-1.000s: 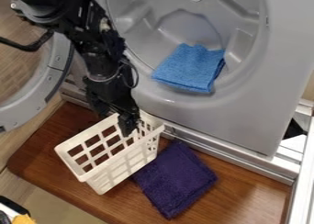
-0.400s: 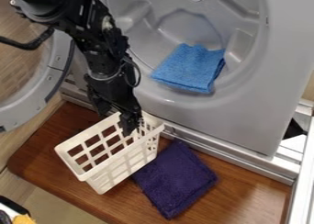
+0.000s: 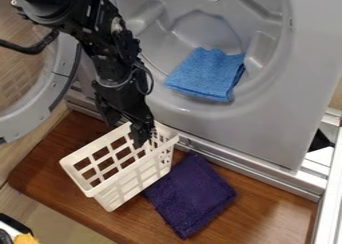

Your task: Move the white basket to the left side of the table

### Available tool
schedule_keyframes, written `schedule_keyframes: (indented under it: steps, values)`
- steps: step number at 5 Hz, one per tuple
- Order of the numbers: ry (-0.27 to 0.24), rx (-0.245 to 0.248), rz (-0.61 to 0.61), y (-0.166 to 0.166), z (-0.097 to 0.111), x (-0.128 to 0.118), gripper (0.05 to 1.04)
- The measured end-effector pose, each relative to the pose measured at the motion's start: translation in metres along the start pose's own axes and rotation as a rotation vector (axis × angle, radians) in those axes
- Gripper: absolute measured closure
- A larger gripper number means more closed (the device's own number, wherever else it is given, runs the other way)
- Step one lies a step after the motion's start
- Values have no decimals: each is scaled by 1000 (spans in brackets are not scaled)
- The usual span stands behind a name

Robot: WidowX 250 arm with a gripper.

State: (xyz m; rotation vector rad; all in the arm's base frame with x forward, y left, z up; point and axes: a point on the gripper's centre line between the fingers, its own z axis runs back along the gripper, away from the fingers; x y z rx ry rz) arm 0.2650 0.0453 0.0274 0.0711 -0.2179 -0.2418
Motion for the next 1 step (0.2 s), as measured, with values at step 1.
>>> schedule_keyframes:
  steps: [1]
  values:
    - [1,-1,0,0,0,0,84]
